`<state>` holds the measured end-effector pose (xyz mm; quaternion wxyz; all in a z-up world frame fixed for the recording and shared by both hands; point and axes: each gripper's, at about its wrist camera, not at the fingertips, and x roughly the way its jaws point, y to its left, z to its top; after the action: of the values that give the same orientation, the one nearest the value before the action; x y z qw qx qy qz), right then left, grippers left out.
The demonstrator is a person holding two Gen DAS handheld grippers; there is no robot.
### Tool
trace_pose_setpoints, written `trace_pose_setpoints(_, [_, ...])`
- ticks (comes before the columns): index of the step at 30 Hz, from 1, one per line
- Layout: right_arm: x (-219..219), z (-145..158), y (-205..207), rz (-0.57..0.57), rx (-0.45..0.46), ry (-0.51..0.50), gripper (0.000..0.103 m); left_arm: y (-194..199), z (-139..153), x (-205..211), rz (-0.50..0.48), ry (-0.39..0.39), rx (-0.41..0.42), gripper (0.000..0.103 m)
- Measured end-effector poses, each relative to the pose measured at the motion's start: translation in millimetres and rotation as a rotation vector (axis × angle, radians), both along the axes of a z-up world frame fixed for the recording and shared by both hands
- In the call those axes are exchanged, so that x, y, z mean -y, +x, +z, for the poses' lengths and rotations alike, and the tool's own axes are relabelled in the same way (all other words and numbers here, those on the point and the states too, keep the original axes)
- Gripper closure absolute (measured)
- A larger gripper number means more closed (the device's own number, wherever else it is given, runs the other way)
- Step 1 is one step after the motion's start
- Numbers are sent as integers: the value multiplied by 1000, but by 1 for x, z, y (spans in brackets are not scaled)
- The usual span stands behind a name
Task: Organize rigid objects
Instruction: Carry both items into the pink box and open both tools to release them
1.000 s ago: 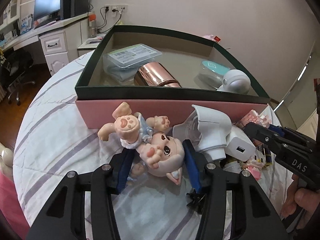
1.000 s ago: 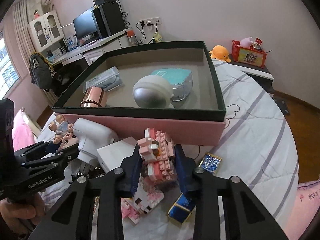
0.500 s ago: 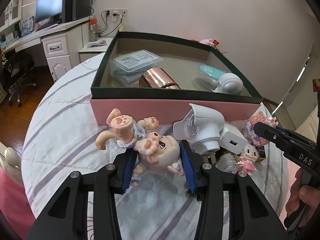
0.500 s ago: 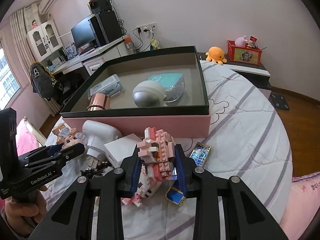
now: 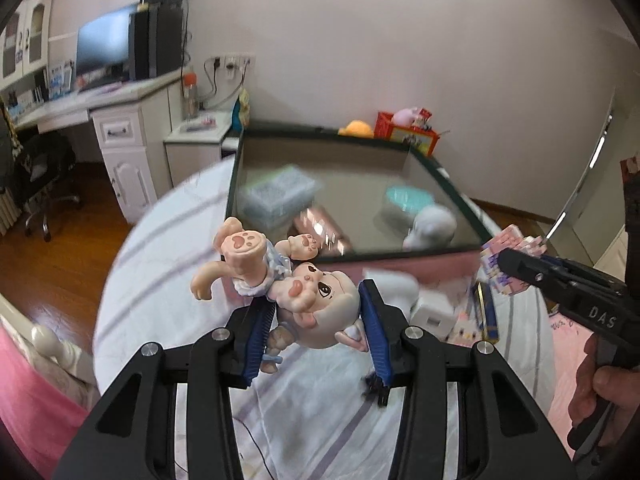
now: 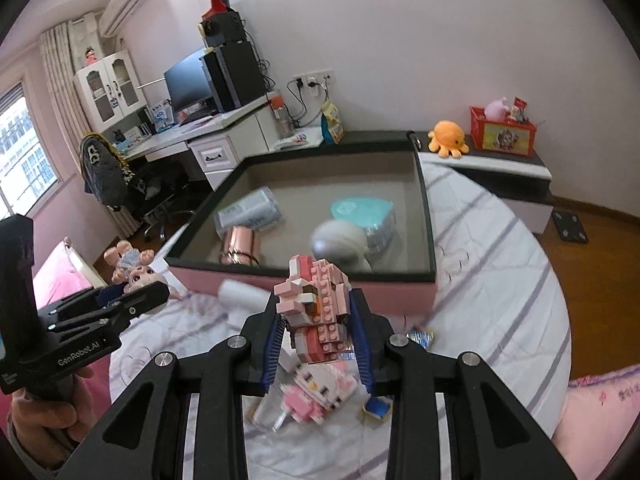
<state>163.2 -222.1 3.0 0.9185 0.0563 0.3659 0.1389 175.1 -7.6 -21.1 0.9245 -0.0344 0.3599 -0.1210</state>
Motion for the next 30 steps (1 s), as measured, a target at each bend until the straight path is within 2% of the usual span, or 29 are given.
trace_pose_setpoints(6, [-8, 29, 34, 25, 58, -14, 71, 26, 40, 3, -8, 7, 94, 59])
trace_pose_setpoints(12, [-10, 44, 84, 26, 67, -15, 71, 75, 55, 13, -24, 1, 119, 59])
trace_pose_setpoints(16, [-8, 32, 125, 21, 21, -7, 71, 108, 48, 28, -38, 19, 104, 59])
trace_pose_setpoints(19, [-5, 15, 154, 3, -35, 13, 71, 141, 31, 39, -44, 38, 58, 59])
trace_pose_setpoints(28, [0, -33, 199, -35, -172, 16, 70, 197, -20, 49, -43, 61, -90, 59])
trace_pose_setpoints(29, [2, -34, 200, -39, -176, 20, 69, 196, -20, 50, -43, 66, -84, 52])
trace_pose_setpoints(30, [3, -35, 200, -39, -182, 23, 66, 193, -19, 50, -38, 78, -73, 41])
